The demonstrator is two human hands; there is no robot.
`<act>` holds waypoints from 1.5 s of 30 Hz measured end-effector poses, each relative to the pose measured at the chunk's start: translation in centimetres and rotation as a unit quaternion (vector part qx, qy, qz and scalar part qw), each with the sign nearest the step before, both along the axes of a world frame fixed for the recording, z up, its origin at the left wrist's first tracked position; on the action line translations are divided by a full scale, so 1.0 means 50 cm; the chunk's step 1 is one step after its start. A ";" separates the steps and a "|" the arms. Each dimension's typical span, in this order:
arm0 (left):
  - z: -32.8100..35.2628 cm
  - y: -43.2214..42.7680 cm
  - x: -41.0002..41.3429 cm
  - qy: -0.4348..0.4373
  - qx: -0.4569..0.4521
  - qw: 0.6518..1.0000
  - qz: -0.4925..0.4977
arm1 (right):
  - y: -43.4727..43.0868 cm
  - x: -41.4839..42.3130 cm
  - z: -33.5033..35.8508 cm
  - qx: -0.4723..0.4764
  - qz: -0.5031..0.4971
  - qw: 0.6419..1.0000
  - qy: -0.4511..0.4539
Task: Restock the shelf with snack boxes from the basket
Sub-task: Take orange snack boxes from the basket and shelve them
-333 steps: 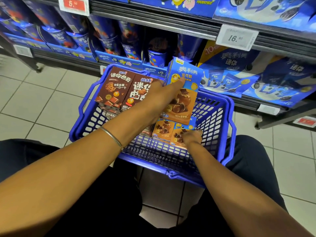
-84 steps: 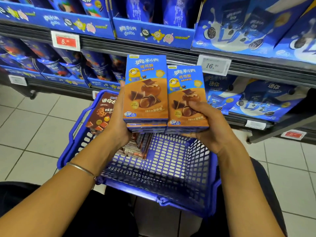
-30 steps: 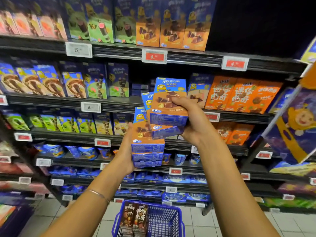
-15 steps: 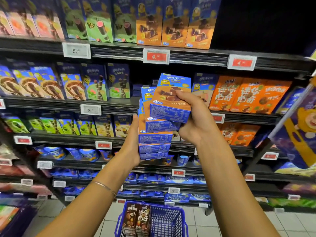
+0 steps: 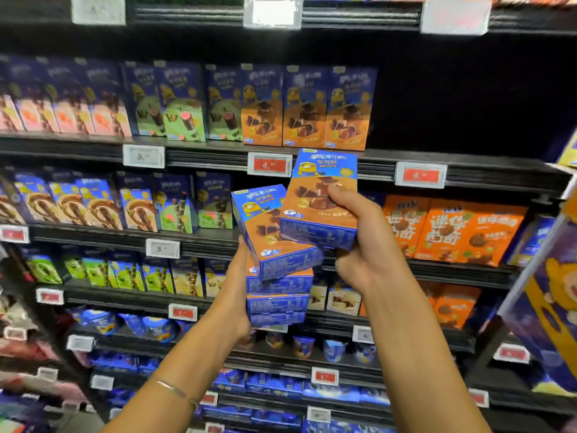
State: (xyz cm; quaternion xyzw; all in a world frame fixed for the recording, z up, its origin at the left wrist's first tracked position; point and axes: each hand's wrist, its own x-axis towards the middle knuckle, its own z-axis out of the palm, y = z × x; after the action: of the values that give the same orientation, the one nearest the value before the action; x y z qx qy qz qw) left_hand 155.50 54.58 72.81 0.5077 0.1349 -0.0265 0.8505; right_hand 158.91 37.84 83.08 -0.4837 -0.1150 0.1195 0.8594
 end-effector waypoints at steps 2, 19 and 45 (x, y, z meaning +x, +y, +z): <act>0.003 -0.002 -0.004 0.011 0.002 1.000 0.000 | -0.014 0.010 0.005 -0.022 0.002 1.000 -0.014; 0.012 0.027 -0.041 0.039 -0.017 0.999 0.022 | 0.105 0.239 0.149 -0.146 -0.114 0.971 -0.153; 0.005 0.114 -0.005 0.062 0.033 0.997 0.025 | 0.273 0.324 0.150 -0.439 -0.328 0.796 -0.257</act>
State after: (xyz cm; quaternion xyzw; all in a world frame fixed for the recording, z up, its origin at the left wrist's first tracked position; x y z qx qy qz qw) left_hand 155.24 60.30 73.06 0.5296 0.2005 -0.0323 0.8236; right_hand 175.12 51.51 90.57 -0.8309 -0.1014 -0.2603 0.4812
